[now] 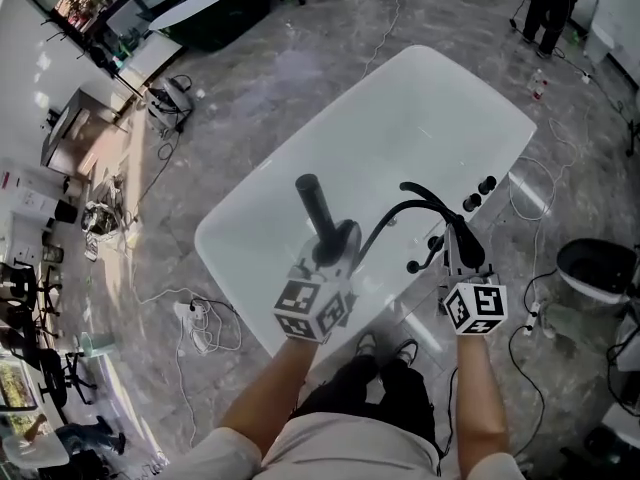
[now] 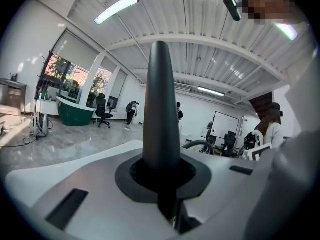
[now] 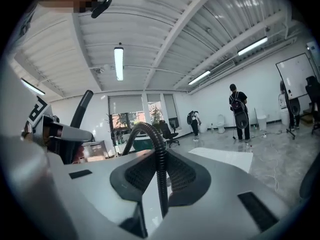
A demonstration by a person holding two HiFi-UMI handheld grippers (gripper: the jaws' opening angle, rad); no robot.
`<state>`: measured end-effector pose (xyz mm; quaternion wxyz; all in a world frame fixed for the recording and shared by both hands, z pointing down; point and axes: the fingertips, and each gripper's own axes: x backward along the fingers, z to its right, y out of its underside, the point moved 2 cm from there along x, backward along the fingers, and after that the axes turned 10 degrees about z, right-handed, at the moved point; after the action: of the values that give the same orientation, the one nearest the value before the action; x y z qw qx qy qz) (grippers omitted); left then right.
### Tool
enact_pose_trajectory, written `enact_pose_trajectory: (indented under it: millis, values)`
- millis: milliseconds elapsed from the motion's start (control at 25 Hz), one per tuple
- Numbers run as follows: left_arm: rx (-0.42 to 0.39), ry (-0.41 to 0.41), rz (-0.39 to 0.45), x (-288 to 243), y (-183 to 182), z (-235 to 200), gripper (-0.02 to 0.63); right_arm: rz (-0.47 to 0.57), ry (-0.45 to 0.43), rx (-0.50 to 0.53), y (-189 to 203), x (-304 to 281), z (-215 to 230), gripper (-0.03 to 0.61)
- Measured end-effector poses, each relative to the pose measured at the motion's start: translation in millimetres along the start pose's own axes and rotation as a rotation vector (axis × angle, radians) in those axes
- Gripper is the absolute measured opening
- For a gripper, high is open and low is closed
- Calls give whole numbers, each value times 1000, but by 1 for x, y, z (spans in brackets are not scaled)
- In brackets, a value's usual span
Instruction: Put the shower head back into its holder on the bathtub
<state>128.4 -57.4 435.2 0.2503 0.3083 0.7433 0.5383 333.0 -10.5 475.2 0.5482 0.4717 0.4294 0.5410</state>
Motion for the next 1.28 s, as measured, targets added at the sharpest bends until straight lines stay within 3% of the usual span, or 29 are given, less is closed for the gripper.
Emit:
enact_pose_trajectory:
  millis: [200,440,920,1280]
  values:
    - [-30,12,43,-4,-17,11,32,-90,0,-77,51,9,8,69]
    - [-32,44,93,-12,-32,21,32,-217,-24,-19,114,15,13,69]
    - [-4,111,95,-28,11,34,32,-488,-87,36,277,28,18,69]
    - [-13,139,106,-26,26,32,32,-655,-155,156,359,31,15,69]
